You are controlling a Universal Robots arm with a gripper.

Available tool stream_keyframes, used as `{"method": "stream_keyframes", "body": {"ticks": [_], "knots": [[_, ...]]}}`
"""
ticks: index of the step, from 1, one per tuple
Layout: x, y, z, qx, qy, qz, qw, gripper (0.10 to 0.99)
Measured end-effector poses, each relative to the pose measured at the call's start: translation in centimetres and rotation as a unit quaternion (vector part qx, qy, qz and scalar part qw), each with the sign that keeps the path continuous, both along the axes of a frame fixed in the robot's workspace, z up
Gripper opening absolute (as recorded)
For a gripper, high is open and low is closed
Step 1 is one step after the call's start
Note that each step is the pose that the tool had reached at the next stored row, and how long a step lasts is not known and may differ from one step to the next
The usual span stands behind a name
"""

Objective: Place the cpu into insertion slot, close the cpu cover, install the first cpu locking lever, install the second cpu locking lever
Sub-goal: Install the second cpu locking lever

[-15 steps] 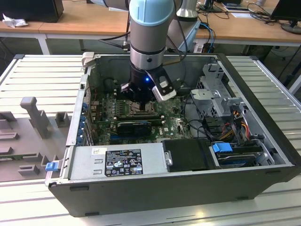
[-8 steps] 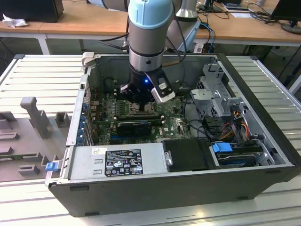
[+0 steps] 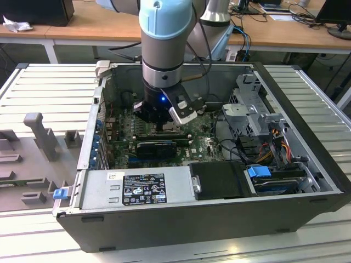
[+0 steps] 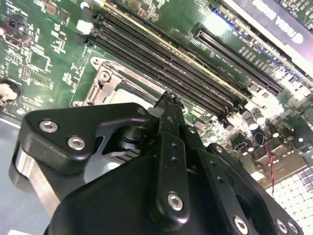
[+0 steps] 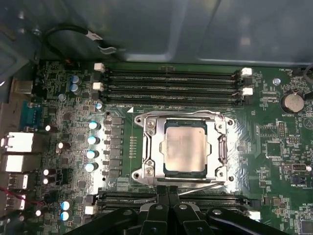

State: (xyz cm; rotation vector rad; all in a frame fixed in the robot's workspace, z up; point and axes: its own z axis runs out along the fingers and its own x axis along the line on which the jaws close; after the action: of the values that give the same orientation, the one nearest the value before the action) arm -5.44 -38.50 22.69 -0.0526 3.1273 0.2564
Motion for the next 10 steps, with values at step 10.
{"method": "stream_keyframes", "body": {"ticks": [10], "knots": [[-0.72,-0.37,-1.7,0.0065,0.0001,0.031,0.9995,0.106]]}}
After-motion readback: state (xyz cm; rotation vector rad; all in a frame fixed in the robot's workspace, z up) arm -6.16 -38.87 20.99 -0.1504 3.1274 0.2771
